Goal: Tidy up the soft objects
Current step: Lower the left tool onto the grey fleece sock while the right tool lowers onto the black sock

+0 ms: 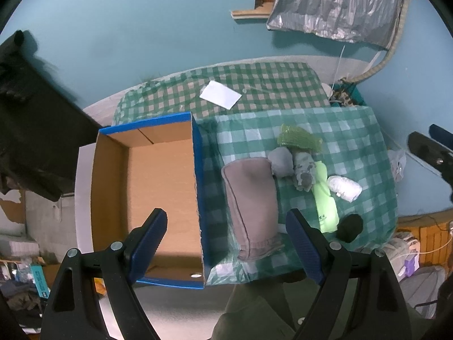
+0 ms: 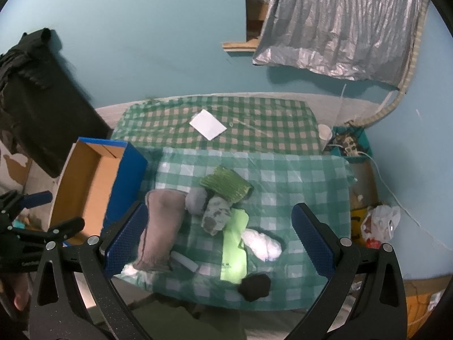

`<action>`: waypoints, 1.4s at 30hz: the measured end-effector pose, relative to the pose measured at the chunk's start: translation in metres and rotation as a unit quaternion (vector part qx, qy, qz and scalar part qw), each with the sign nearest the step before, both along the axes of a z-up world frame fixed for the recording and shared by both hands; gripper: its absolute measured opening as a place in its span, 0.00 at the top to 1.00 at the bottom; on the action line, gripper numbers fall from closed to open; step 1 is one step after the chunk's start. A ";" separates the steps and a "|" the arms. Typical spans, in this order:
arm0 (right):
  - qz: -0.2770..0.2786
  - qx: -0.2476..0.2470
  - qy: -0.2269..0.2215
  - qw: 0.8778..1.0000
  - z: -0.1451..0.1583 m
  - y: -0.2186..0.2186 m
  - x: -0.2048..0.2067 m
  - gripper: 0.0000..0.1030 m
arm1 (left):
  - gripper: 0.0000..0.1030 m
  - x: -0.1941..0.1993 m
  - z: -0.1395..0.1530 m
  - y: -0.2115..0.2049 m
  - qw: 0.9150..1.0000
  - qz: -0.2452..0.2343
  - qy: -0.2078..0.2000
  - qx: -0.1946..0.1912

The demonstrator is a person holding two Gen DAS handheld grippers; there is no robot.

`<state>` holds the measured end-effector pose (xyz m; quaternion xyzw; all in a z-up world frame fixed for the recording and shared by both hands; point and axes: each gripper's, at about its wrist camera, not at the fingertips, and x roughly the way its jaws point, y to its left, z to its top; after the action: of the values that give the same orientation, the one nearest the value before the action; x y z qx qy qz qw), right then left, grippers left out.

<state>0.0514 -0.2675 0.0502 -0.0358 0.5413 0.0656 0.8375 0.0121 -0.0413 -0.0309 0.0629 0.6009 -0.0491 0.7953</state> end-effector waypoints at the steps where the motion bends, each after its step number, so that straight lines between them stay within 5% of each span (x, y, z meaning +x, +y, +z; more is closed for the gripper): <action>1: -0.003 -0.002 0.002 1.000 -0.002 -0.001 0.000 0.02 | 0.16 0.002 -0.005 -0.001 1.000 -0.002 0.005 0.001; 22: -0.078 -0.004 0.068 0.995 -0.061 -0.056 -0.026 0.02 | 0.16 0.024 -0.081 -0.026 0.996 -0.032 0.088 0.005; 42: -0.121 0.008 0.157 0.980 -0.165 -0.087 -0.066 0.02 | 0.16 0.026 -0.148 -0.040 0.987 -0.042 0.152 0.028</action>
<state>-0.0142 -0.3550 -0.1151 0.0474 0.6660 -0.0270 0.7440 0.0380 -0.0809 -0.1788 0.1026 0.7126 -0.0746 0.6900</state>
